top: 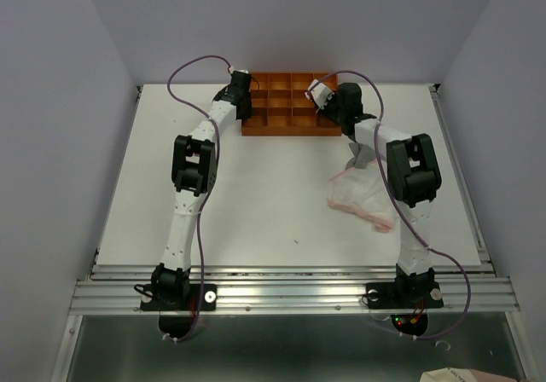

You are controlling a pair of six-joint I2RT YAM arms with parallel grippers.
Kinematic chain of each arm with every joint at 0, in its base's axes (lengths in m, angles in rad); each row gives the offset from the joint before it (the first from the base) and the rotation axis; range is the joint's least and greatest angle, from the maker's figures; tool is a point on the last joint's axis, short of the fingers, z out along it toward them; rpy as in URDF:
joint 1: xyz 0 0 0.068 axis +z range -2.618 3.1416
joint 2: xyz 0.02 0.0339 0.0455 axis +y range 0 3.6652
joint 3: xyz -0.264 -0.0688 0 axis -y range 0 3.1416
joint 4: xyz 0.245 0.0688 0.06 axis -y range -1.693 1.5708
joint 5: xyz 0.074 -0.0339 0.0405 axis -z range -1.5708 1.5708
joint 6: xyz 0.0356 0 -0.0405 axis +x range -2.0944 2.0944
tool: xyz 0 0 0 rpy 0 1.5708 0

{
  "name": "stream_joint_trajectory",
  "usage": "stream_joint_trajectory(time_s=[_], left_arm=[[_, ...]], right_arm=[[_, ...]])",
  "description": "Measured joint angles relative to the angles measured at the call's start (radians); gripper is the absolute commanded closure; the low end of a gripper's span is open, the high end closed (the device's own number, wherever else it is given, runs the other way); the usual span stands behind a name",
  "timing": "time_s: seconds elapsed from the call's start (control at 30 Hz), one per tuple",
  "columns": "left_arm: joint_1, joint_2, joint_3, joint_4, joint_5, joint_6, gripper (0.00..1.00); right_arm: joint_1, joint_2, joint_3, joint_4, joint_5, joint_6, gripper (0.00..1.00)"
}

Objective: Roll the underwear
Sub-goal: Place the rolled underwear into the container

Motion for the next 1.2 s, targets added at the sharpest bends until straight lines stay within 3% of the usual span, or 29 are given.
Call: stream_joint_trajectory(time_s=[0.23, 0.57, 1.2], left_arm=[[0.001, 0.0, 0.0, 0.0, 0.003, 0.0, 1.0], [0.006, 0.0, 0.0, 0.001, 0.017, 0.011, 1.0], [0.007, 0.0, -0.001, 0.002, 0.015, 0.011, 1.0]], right_arm=[[0.0, 0.004, -0.002, -0.048, -0.032, -0.039, 0.99], [-0.007, 0.007, 0.082, -0.249, -0.117, -0.04, 0.99], [-0.067, 0.086, 0.246, -0.463, -0.25, 0.134, 0.99]])
